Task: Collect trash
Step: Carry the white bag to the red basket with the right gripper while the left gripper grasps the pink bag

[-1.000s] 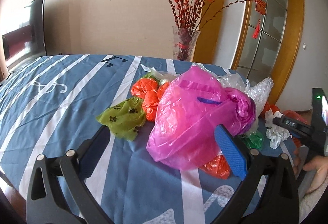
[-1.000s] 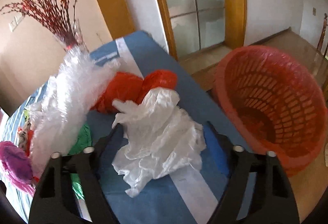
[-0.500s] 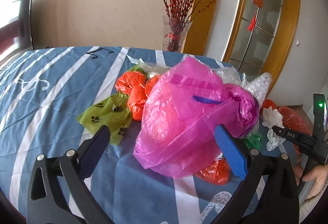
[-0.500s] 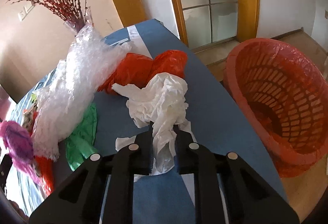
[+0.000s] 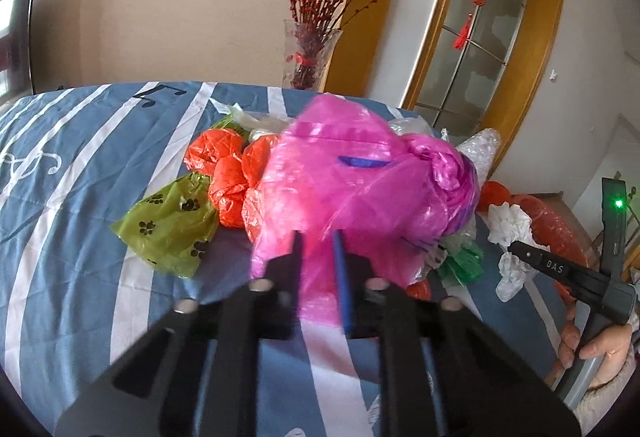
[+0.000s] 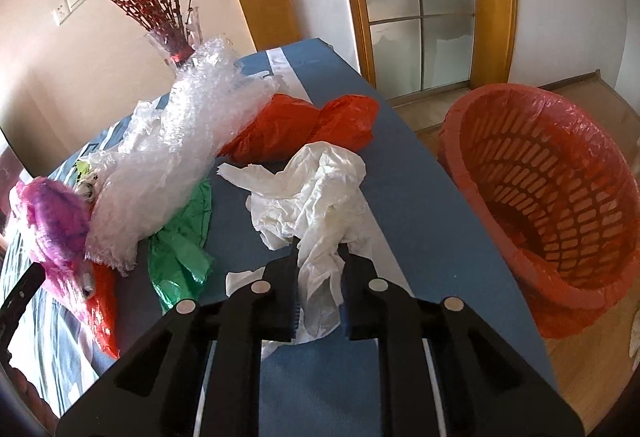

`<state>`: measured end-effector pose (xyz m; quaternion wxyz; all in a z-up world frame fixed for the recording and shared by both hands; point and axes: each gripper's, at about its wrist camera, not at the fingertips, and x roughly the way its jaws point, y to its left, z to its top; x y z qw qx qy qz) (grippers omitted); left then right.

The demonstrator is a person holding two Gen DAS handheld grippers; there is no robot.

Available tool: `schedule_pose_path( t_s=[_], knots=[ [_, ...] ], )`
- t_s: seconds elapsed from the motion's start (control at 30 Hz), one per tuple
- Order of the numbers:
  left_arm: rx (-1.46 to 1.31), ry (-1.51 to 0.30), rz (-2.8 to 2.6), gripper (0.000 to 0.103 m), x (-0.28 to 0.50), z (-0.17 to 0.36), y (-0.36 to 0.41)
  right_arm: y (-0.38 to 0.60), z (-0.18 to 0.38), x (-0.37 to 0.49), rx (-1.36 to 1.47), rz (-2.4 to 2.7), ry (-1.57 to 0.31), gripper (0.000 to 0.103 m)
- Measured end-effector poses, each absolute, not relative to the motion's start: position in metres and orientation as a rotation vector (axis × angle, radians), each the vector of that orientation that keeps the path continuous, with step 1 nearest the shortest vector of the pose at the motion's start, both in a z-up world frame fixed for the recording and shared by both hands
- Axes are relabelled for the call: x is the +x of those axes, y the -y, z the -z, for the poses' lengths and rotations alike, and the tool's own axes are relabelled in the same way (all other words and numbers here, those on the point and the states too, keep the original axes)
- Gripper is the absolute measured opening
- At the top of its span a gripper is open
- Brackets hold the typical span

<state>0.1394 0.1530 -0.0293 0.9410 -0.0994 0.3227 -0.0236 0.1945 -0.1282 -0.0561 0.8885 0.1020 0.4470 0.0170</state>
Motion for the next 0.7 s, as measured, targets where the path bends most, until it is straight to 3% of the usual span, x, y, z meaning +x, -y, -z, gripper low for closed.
schedule_pose_path(
  t_s=[0.13,0.7],
  knots=[
    [-0.187,-0.634,0.062,0.003,0.133,0.023,-0.151,0.129,0.048,0.189,0.202,-0.038,-0.908,0.016],
    [-0.143,-0.503,0.152,0.002,0.104,-0.023,-0.121,0.136,0.008,0.161,0.166,-0.057,-0.815,0.015]
  ],
)
